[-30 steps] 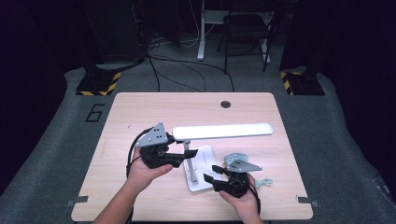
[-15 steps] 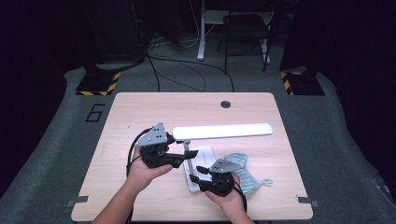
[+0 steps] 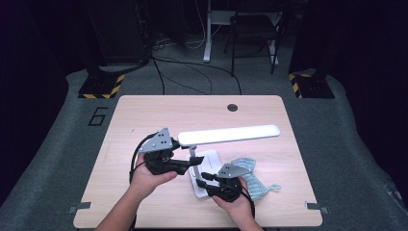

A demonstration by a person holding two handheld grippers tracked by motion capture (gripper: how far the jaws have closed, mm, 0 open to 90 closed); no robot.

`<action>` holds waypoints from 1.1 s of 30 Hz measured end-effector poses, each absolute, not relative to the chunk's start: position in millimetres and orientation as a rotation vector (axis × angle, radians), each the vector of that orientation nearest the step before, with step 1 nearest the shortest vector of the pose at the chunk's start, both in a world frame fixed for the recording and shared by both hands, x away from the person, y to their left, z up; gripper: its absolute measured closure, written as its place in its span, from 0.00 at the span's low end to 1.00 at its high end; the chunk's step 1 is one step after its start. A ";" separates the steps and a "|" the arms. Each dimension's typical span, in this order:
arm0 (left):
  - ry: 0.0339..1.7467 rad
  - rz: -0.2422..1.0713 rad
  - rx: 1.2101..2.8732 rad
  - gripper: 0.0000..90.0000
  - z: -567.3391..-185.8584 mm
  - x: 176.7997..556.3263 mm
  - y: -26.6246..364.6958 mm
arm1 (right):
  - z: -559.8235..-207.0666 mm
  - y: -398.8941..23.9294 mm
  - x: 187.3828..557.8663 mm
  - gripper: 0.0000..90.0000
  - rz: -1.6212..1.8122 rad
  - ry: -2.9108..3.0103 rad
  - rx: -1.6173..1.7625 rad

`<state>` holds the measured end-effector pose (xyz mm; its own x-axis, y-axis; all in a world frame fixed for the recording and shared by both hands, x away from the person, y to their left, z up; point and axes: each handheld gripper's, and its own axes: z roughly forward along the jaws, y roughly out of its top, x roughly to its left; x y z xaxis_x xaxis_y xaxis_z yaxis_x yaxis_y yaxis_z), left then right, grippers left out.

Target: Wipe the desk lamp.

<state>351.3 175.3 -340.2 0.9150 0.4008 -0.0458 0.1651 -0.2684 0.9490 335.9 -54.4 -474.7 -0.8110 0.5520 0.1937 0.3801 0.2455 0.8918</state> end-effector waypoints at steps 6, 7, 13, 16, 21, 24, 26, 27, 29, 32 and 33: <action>0.413 0.229 1.849 0.47 -339.9 350.2 176.3 | -474.8 -59.4 336.0 0.74 1.614 2.348 0.895; 0.412 0.232 1.851 0.47 -339.8 349.7 176.5 | -474.6 -60.8 336.2 0.74 1.609 2.354 0.899; 0.414 0.239 1.847 0.52 -340.2 349.0 178.2 | -475.2 -65.1 337.8 0.74 1.621 2.336 0.943; 0.403 0.245 1.850 0.57 -340.4 349.2 177.9 | -475.5 -67.5 338.6 0.74 1.620 2.333 0.954; 0.403 0.255 1.861 0.60 -339.9 348.4 175.7 | -476.5 -69.7 340.2 0.75 1.628 2.326 0.967; 0.413 0.247 1.858 0.60 -339.5 348.0 174.3 | -476.7 -70.3 340.2 0.76 1.635 2.328 0.972; 0.413 0.241 1.859 0.60 -339.1 347.7 173.1 | -476.6 -70.7 340.2 0.78 1.634 2.333 0.977; 0.413 0.244 1.864 0.61 -338.7 347.1 172.7 | -476.6 -70.7 340.3 0.79 1.631 2.330 0.981; 0.404 0.249 1.873 0.61 -338.2 346.4 171.6 | -476.7 -71.0 340.5 0.79 1.626 2.329 0.979; 0.407 0.247 1.870 0.65 -338.2 346.0 171.7 | -477.2 -72.2 341.4 0.78 1.620 2.332 0.977; 0.415 0.241 1.864 0.66 -338.4 346.1 171.9 | -477.3 -72.5 341.5 0.78 1.620 2.329 0.977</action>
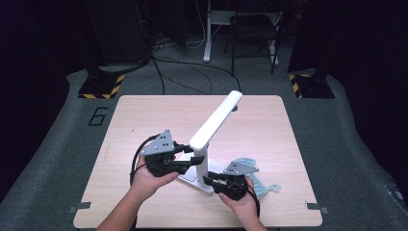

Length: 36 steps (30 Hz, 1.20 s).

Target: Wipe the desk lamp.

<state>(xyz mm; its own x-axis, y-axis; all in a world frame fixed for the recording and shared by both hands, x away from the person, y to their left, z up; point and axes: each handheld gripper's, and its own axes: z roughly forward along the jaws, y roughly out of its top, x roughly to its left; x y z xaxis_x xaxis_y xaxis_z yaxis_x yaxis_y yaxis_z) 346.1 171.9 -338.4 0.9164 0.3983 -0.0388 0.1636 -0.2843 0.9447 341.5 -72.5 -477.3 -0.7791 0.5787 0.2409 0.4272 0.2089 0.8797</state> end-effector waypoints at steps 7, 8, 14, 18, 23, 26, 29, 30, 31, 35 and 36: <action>0.422 0.239 1.871 0.68 -337.5 345.2 170.0 | -477.8 -76.1 343.6 0.78 1.621 2.317 1.018; 0.418 0.241 1.871 0.68 -337.4 345.3 169.4 | -478.5 -76.7 344.8 0.78 1.628 2.308 1.012; 0.425 0.251 1.878 0.71 -338.3 345.1 165.6 | -479.9 -80.3 347.4 0.80 1.646 2.295 1.045; 0.444 0.248 1.879 0.75 -340.8 347.4 164.6 | -480.5 -80.3 347.5 0.80 1.661 2.290 1.065; 0.463 0.271 1.874 0.82 -342.9 347.9 163.2 | -483.1 -77.0 347.3 0.77 1.665 2.291 1.058; 0.455 0.285 1.868 0.83 -343.1 348.2 162.2 | -482.9 -76.6 346.9 0.72 1.672 2.283 1.069; 0.462 0.303 1.864 0.83 -343.7 346.7 158.5 | -481.7 -76.6 346.6 0.68 1.659 2.265 1.060; 0.461 0.314 1.869 0.83 -343.4 346.9 157.2 | -481.6 -76.4 346.7 0.67 1.657 2.262 1.056; 0.467 0.310 1.864 0.83 -343.7 346.6 155.0 | -481.9 -76.1 346.9 0.66 1.655 2.263 1.052; 0.467 0.322 1.861 0.84 -343.9 348.5 148.8 | -483.6 -75.5 347.9 0.60 1.631 2.255 1.062; 0.474 0.320 1.856 0.83 -344.3 348.8 147.4 | -483.9 -76.2 348.4 0.60 1.627 2.251 1.061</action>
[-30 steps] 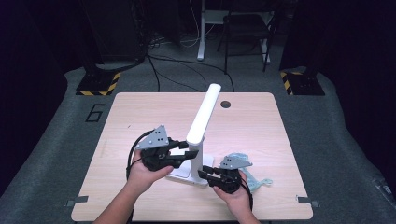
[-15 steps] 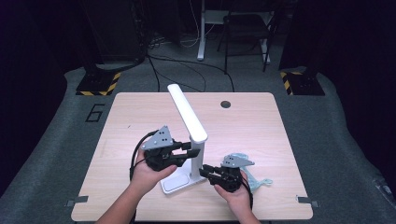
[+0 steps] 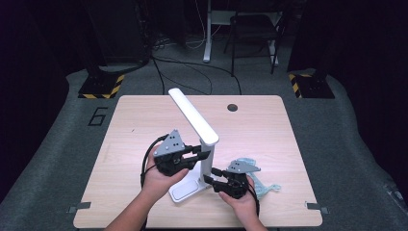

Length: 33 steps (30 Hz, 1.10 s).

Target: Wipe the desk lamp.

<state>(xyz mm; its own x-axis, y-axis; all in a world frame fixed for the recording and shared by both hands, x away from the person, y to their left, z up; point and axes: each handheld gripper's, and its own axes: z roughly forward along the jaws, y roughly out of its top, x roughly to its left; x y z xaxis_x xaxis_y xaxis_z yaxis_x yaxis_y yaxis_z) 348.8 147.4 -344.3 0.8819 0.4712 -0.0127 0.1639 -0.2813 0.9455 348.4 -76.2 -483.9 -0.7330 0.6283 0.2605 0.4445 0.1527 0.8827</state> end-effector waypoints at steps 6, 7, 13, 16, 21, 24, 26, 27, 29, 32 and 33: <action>0.499 0.356 1.849 0.83 -344.3 351.0 137.3 | -481.7 -76.6 348.0 0.53 1.604 2.207 1.086; 0.498 0.363 1.851 0.83 -344.2 352.1 135.9 | -481.4 -76.5 348.3 0.52 1.600 2.203 1.081; 0.500 0.358 1.850 0.83 -343.8 354.7 128.3 | -479.3 -76.2 347.5 0.49 1.567 2.169 1.077; 0.500 0.355 1.844 0.81 -343.5 354.1 124.3 | -479.1 -76.8 348.3 0.46 1.552 2.170 1.058; 0.484 0.342 1.829 0.75 -342.0 350.9 125.9 | -476.4 -76.3 349.9 0.48 1.545 2.157 1.051; 0.485 0.331 1.818 0.72 -342.3 348.0 131.5 | -475.1 -74.7 349.9 0.49 1.544 2.146 1.050; 0.483 0.327 1.813 0.67 -343.8 345.7 136.6 | -474.6 -73.1 348.1 0.53 1.514 2.137 1.036; 0.486 0.327 1.813 0.65 -345.0 344.4 139.4 | -474.5 -72.7 347.4 0.54 1.505 2.129 1.029; 0.492 0.331 1.814 0.60 -349.2 342.2 145.7 | -474.1 -72.5 346.8 0.54 1.502 2.135 1.025; 0.515 0.342 1.838 0.55 -359.8 341.9 156.2 | -473.9 -74.6 346.9 0.54 1.493 2.133 1.022; 0.515 0.338 1.851 0.54 -364.4 342.9 160.8 | -473.8 -75.5 347.4 0.54 1.491 2.132 1.020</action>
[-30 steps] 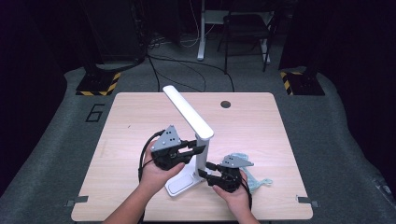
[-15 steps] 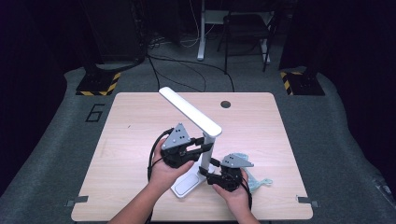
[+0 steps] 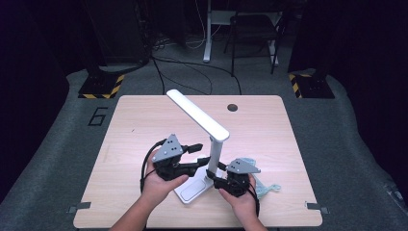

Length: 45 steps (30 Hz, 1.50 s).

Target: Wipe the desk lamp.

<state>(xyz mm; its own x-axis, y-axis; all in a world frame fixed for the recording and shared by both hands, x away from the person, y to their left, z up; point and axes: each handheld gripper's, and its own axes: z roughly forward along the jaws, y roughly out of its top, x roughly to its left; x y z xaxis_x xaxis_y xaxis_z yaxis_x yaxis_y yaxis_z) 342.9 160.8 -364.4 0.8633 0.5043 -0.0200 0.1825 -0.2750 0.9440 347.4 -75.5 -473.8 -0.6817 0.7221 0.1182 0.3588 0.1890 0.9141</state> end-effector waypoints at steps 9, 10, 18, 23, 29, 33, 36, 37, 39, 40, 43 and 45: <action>0.669 0.303 1.880 0.48 -421.9 345.1 190.5 | -473.8 -79.2 350.3 0.55 1.487 2.141 1.003; 0.674 0.310 1.882 0.47 -425.7 345.2 191.6 | -474.3 -79.2 351.2 0.55 1.501 2.140 0.999; 0.739 0.325 1.942 0.40 -457.3 348.1 202.9 | -475.1 -77.1 352.4 0.55 1.516 2.152 0.978; 0.784 0.305 1.958 0.40 -470.4 351.8 213.0 | -475.3 -74.5 351.2 0.55 1.527 2.165 0.973; 0.821 0.318 1.970 0.38 -485.5 352.7 213.6 | -477.2 -73.0 351.5 0.54 1.561 2.178 0.980; 0.852 0.332 1.989 0.37 -496.1 357.8 216.1 | -480.9 -74.7 353.7 0.53 1.607 2.169 0.979; 0.873 0.317 1.982 0.39 -502.5 361.8 218.1 | -480.8 -74.4 352.5 0.53 1.602 2.163 0.983; 0.883 0.290 1.975 0.40 -504.4 363.5 218.9 | -480.8 -74.6 352.1 0.53 1.600 2.163 0.991; 0.911 0.299 1.964 0.42 -507.8 365.4 218.5 | -481.0 -75.6 351.9 0.52 1.599 2.164 1.001; 0.909 0.292 1.971 0.42 -508.2 366.0 218.8 | -481.0 -75.5 351.2 0.52 1.601 2.164 1.012; 0.909 0.306 1.989 0.42 -510.7 366.6 217.7 | -481.2 -76.7 350.4 0.53 1.593 2.167 1.006; 0.924 0.299 1.992 0.43 -512.9 367.9 218.1 | -481.5 -77.3 349.6 0.53 1.599 2.167 1.008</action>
